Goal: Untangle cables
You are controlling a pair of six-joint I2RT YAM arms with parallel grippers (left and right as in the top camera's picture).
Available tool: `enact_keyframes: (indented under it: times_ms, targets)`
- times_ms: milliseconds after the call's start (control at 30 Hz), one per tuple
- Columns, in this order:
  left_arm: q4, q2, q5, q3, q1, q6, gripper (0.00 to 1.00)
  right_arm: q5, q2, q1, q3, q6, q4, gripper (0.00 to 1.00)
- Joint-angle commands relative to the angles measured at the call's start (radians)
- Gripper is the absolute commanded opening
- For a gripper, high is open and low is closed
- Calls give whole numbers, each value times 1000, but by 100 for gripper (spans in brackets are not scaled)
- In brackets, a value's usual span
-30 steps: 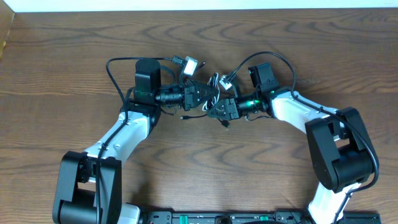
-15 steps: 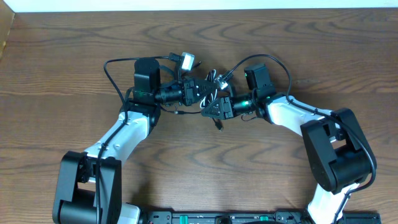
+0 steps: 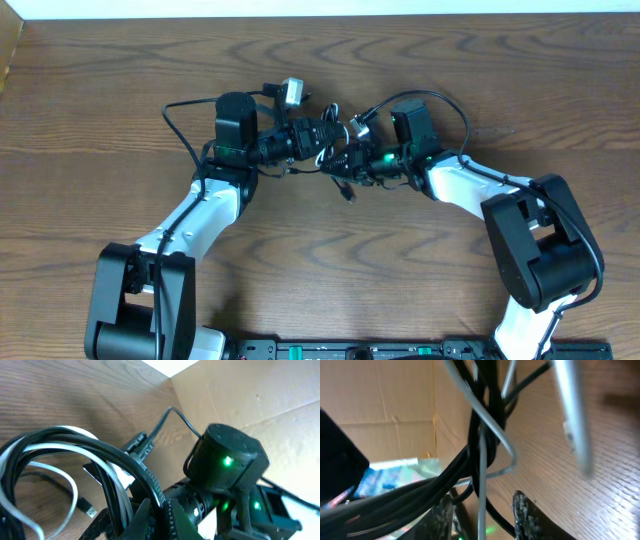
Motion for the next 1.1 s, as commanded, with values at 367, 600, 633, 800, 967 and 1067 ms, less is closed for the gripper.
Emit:
enact_keyframes:
  times_ms: [367, 600, 633, 800, 967, 1067]
  targets:
    - [16, -2, 181, 10, 2, 153, 7, -53, -21, -30, -2, -216, -104, 1]
    - [16, -2, 362, 10, 2, 336, 7, -327, -21, -133, -2, -412, -141, 1]
    - [14, -2, 367, 10, 2, 343, 7, -348, -21, -148, -2, -424, -142, 1]
    - [-3, -2, 410, 10, 2, 373, 8, -417, -21, -202, -2, -424, -143, 1]
    - [-3, -2, 513, 9, 2, 397, 8, -417, -21, -222, -1, -363, -124, 1]
    - [-2, -2, 516, 9, 2, 398, 8, -435, -21, -223, -2, -376, -130, 1]
